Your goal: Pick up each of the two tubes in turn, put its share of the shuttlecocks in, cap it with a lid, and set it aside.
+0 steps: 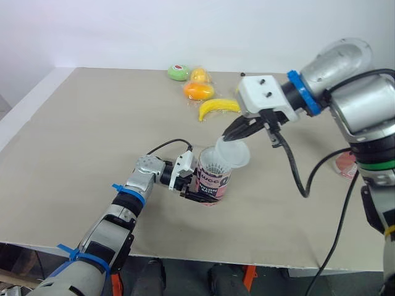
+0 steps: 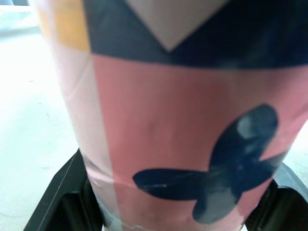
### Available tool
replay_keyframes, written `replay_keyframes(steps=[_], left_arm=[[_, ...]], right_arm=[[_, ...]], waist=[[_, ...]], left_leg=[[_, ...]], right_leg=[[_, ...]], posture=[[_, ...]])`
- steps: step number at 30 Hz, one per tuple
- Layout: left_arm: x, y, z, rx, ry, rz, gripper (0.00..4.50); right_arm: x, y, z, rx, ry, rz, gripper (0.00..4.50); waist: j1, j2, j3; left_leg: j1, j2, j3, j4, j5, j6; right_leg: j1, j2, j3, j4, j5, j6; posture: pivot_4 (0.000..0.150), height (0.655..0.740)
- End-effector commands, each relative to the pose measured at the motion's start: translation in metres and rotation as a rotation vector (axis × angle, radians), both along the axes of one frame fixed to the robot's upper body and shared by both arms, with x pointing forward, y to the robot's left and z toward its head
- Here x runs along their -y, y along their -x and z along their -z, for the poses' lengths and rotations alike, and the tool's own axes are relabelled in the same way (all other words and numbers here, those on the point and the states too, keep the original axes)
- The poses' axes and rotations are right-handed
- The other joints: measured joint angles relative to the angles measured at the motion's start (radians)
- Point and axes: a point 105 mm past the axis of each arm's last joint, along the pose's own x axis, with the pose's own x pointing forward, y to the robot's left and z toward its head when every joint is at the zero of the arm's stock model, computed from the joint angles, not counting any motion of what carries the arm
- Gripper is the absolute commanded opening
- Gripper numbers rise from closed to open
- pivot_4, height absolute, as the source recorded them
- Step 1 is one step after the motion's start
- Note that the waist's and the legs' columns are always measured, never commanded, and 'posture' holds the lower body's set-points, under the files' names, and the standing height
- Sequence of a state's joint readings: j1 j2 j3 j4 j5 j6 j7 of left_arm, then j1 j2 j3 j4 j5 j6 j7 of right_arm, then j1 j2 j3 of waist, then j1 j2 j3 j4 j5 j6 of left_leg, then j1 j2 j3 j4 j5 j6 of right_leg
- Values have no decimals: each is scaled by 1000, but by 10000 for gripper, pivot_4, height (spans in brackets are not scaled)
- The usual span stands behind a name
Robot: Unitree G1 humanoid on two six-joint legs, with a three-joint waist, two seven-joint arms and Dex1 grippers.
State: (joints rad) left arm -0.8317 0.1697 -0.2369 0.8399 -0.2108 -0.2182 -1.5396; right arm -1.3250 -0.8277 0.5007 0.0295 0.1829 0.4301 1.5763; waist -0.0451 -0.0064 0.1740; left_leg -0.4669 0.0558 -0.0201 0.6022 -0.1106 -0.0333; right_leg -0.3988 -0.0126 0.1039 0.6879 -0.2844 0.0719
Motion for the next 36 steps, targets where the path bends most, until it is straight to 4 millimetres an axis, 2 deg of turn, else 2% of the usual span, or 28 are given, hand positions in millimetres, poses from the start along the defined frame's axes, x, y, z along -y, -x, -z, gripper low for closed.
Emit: replay_keyframes(steps=[1, 8, 12, 20, 36], left_arm=[[-4, -3, 9, -13, -52, -28, 32005], [-8, -4, 10, -16, -55, -41, 32005], [-8, -5, 9, -17, -57, -42, 32005], [-5, -6, 8, -16, -53, -41, 32005], [-12, -7, 10, -25, -47, -69, 32005]], right_arm=[[-6, 9, -4, 20, 52, -77, 1752], [-11, 13, 1, 14, 89, -122, 1752], [-19, 20, -5, 16, 74, -160, 1752], [-21, 15, -12, 46, 76, -159, 1752], [-20, 4, -7, 43, 96, -154, 1752]], waist=[[1, -1, 0], [0, -1, 0], [0, -1, 0], [-1, -1, 0], [-1, -1, 0]], left_leg=[[0, 0, 0, 0, 0, 0], [0, 1, 0, 0, 0, 0], [0, 1, 1, 0, 0, 0], [0, 1, 1, 0, 1, 0], [0, 2, 1, 0, 1, 0]], right_leg=[[0, 0, 0, 0, 0, 0], [0, 0, 0, 0, 1, 0], [0, 0, 0, 0, 1, 0], [-1, 0, 0, 0, 2, 0], [-2, 0, 0, 0, 3, -1]], posture=[[1500, 7321], [1500, 7321], [1500, 7321], [1500, 7321], [1500, 7321]])
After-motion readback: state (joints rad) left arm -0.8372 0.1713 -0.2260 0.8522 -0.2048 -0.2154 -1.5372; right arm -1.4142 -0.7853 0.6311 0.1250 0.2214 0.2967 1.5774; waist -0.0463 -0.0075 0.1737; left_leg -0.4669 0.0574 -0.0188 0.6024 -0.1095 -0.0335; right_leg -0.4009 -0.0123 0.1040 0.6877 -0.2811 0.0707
